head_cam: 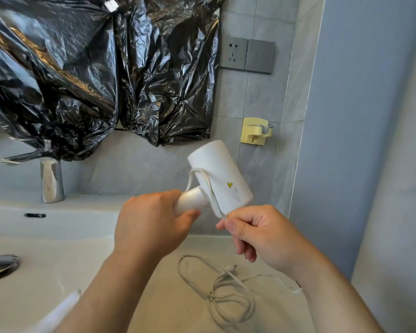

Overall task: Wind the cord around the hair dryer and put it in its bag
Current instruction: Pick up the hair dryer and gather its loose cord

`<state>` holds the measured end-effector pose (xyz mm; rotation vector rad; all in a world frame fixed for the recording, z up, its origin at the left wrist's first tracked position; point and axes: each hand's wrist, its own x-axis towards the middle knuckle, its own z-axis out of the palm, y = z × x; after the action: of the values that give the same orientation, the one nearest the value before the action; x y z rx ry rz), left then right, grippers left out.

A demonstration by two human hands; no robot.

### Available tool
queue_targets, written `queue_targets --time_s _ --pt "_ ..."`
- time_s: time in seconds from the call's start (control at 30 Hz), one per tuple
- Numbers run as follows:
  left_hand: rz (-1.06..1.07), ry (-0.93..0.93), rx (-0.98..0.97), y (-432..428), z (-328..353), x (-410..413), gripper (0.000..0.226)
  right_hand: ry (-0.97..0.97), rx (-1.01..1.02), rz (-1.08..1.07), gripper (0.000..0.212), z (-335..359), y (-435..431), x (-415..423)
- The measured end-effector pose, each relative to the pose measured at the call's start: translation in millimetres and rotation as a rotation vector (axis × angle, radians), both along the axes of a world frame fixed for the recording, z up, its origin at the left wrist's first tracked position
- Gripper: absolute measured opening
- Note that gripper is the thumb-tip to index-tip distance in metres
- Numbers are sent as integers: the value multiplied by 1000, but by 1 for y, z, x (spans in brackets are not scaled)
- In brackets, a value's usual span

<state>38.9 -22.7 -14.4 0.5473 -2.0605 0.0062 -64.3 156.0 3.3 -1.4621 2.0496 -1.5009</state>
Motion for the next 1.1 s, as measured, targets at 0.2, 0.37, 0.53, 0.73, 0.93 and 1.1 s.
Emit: queue_targets --time_s 0.2,0.37,0.53,0.73,0.93,1.1 --pt "-220 107 433 2 9 5 45 88 111 -141 24 -8 -10 -7" --pt "-419 224 717 4 12 6 46 -10 -17 -184 24 -4 -5 -15" --pt "-474 180 987 11 6 -4 45 22 -108 -272 46 -5 -6 -18" --pt "-819 194 1478 31 14 -6 46 -103 -261 -197 17 -7 -8 -18" --pt "-1117 32 1812 44 12 -9 61 -163 -362 -239 29 -2 -8 -17" --pt "-1340 -33 1941 46 11 -8 56 -274 -381 -389 69 0 -12 -21"
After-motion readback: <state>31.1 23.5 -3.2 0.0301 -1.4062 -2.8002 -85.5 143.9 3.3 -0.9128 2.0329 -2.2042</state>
